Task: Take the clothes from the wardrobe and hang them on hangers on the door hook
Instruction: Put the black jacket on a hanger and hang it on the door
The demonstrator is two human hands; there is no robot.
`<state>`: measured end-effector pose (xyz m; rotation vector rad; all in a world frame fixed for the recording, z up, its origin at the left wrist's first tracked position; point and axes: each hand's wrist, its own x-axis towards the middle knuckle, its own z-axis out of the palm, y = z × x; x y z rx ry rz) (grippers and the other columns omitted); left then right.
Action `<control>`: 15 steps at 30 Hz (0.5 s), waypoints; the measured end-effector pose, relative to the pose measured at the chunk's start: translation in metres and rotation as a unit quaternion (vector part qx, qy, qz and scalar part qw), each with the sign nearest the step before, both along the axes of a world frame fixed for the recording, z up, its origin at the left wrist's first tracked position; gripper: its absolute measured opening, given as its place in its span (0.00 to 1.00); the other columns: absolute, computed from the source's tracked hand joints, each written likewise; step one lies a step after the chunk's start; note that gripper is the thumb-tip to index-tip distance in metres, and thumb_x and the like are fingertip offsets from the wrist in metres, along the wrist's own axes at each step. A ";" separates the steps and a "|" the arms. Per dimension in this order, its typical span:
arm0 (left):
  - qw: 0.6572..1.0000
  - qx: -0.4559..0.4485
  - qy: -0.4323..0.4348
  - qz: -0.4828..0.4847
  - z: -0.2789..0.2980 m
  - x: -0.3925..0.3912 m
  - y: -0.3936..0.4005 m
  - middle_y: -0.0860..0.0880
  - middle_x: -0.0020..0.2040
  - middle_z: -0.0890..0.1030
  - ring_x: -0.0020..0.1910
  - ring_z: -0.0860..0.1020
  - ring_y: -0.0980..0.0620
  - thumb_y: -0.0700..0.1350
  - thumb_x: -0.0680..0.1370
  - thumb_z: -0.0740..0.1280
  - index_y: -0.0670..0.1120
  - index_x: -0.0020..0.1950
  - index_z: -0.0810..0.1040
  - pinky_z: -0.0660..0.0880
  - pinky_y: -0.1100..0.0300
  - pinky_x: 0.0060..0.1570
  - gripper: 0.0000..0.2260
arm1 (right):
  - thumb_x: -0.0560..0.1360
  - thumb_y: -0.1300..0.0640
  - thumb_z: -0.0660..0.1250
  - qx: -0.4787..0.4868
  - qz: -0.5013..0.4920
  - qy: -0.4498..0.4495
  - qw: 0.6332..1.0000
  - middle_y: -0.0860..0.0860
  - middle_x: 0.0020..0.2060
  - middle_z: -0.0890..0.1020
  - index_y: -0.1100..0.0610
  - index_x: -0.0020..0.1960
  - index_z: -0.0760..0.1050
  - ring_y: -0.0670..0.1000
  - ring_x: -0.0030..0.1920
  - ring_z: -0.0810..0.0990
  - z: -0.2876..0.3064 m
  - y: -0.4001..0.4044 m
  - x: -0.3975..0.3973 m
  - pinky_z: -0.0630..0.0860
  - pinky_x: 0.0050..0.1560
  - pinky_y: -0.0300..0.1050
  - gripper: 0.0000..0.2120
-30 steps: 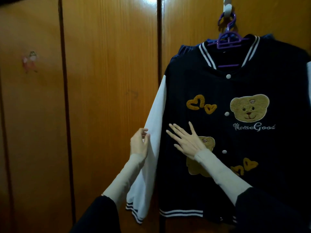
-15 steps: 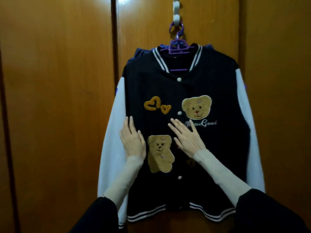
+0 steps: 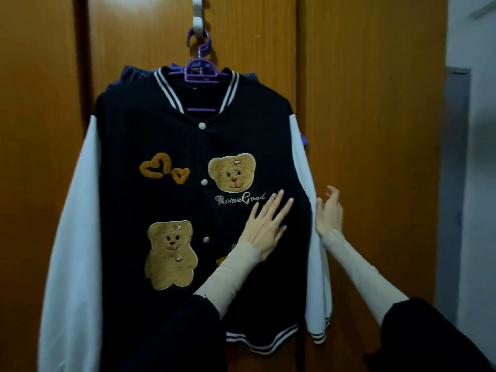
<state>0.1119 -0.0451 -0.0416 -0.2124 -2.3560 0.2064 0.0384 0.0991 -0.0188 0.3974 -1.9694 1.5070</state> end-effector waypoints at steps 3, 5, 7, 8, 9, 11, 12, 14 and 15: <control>0.998 -0.030 -0.042 0.045 -0.003 -0.012 0.009 0.49 0.77 0.40 0.76 0.42 0.51 0.51 0.81 0.52 0.53 0.75 0.40 0.45 0.44 0.73 0.28 | 0.77 0.60 0.62 -0.010 0.050 -0.052 0.997 0.59 0.52 0.80 0.61 0.62 0.69 0.58 0.51 0.79 -0.002 0.011 -0.008 0.71 0.47 0.42 0.14; 0.995 -0.023 -0.062 0.070 -0.005 -0.016 0.009 0.49 0.77 0.39 0.76 0.41 0.51 0.52 0.81 0.52 0.53 0.75 0.38 0.44 0.42 0.72 0.29 | 0.75 0.62 0.65 0.032 0.035 -0.033 0.998 0.58 0.43 0.82 0.61 0.51 0.76 0.55 0.43 0.80 -0.006 0.016 -0.010 0.70 0.41 0.40 0.05; 0.993 -0.016 -0.073 0.093 -0.009 -0.018 0.004 0.49 0.77 0.40 0.76 0.41 0.50 0.53 0.81 0.52 0.54 0.75 0.37 0.43 0.40 0.72 0.29 | 0.75 0.64 0.64 0.039 0.010 -0.018 0.999 0.58 0.42 0.81 0.62 0.46 0.77 0.52 0.39 0.77 -0.008 0.021 -0.011 0.69 0.39 0.40 0.03; 0.991 -0.013 -0.078 0.104 -0.011 -0.018 0.002 0.49 0.77 0.40 0.76 0.41 0.49 0.53 0.81 0.53 0.54 0.75 0.37 0.43 0.39 0.71 0.29 | 0.76 0.65 0.63 0.034 -0.013 -0.004 0.999 0.59 0.43 0.81 0.63 0.47 0.77 0.52 0.40 0.77 -0.009 0.024 -0.012 0.69 0.39 0.40 0.04; 0.990 -0.008 -0.087 0.113 -0.013 -0.018 -0.001 0.49 0.77 0.40 0.76 0.40 0.49 0.53 0.81 0.53 0.54 0.75 0.37 0.44 0.37 0.71 0.30 | 0.76 0.65 0.62 0.022 -0.040 0.015 0.999 0.59 0.44 0.80 0.64 0.48 0.76 0.54 0.42 0.77 -0.009 0.029 -0.014 0.69 0.40 0.41 0.05; 0.985 0.000 -0.109 0.132 -0.015 -0.018 -0.005 0.49 0.77 0.40 0.76 0.39 0.48 0.53 0.81 0.53 0.54 0.75 0.37 0.44 0.35 0.70 0.30 | 0.76 0.66 0.59 -0.020 -0.085 0.055 0.995 0.62 0.45 0.80 0.65 0.49 0.75 0.59 0.45 0.78 -0.007 0.041 -0.016 0.67 0.41 0.42 0.06; 0.983 0.000 -0.120 0.141 -0.015 -0.018 -0.006 0.49 0.77 0.40 0.76 0.39 0.47 0.53 0.81 0.53 0.54 0.75 0.37 0.45 0.35 0.69 0.30 | 0.77 0.66 0.59 -0.041 -0.100 0.074 0.991 0.63 0.45 0.80 0.66 0.49 0.74 0.60 0.46 0.78 -0.006 0.048 -0.016 0.65 0.41 0.40 0.07; 0.977 -0.006 -0.144 0.159 -0.015 -0.018 -0.006 0.47 0.77 0.39 0.75 0.37 0.45 0.52 0.81 0.54 0.53 0.76 0.40 0.45 0.34 0.69 0.29 | 0.77 0.66 0.57 -0.087 -0.117 0.108 0.983 0.64 0.46 0.79 0.67 0.50 0.73 0.60 0.47 0.76 -0.003 0.059 -0.009 0.60 0.40 0.35 0.07; 0.974 -0.010 -0.156 0.165 -0.015 -0.017 -0.005 0.47 0.77 0.38 0.75 0.36 0.44 0.52 0.81 0.53 0.52 0.76 0.42 0.45 0.34 0.69 0.28 | 0.78 0.65 0.57 -0.106 -0.118 0.124 0.980 0.64 0.45 0.78 0.68 0.50 0.73 0.60 0.46 0.76 -0.002 0.062 -0.004 0.60 0.40 0.35 0.07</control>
